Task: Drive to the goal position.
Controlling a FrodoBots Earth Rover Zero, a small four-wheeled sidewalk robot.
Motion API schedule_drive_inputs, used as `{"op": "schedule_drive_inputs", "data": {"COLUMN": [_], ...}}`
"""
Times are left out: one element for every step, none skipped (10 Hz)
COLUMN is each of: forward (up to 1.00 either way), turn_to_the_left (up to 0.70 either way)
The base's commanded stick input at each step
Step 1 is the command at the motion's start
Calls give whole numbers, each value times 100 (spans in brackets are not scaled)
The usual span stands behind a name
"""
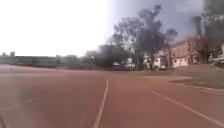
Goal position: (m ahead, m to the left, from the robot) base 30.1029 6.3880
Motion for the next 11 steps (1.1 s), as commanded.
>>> {"op": "schedule_drive_inputs", "data": {"forward": [70,70,70,70,70,70,70,70,70,70,70], "turn_to_the_left": [0,0,0,0,0,0,0,0,0,0,0]}}
